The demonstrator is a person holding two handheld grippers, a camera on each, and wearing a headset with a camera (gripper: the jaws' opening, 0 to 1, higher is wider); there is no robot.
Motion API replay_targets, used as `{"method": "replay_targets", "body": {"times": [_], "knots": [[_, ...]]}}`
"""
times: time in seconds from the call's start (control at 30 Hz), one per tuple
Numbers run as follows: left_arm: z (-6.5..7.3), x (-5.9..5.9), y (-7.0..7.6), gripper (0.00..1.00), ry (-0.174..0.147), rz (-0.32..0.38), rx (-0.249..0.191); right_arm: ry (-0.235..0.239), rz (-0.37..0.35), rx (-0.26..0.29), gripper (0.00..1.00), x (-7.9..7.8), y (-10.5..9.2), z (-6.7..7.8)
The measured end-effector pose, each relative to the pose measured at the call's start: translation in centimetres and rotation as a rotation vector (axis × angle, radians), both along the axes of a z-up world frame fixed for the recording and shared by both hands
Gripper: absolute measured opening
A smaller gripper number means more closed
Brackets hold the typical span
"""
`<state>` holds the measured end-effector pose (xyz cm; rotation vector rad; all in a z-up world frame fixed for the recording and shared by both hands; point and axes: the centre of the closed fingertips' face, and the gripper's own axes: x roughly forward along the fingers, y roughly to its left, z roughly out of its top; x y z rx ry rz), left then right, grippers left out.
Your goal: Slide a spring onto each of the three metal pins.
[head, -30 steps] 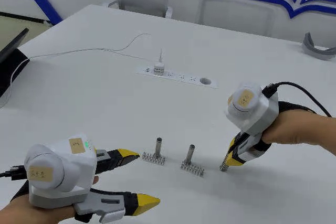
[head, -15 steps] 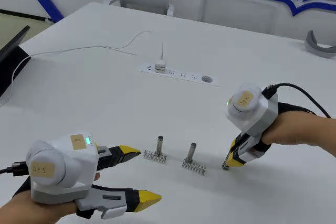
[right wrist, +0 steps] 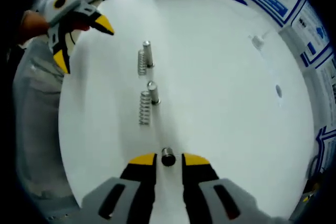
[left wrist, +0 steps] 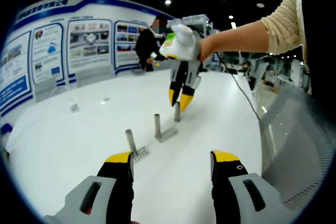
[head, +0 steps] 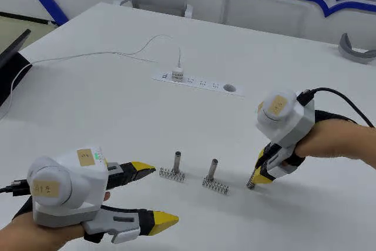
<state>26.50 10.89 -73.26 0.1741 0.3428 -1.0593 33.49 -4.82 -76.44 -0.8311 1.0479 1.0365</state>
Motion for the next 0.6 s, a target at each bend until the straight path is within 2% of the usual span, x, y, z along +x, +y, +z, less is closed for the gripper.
{"method": "replay_targets", "body": {"times": [0.27, 0.47, 0.6], "knots": [[0.0, 0.0, -0.3, 0.6, 0.001, -0.009, 0.001, -0.04, 0.032, 0.026, 0.22, -0.7, 1.4, 1.6], [0.0, 0.1, -0.3, 0.6, -0.001, -0.011, 0.001, -0.038, 0.065, 0.047, 0.21, -1.6, 3.5, 1.3], [0.1, 0.1, -0.3, 0.6, -0.003, -0.01, -0.001, -0.027, 0.073, 0.058, 0.2, -1.9, 4.7, 0.4]]}}
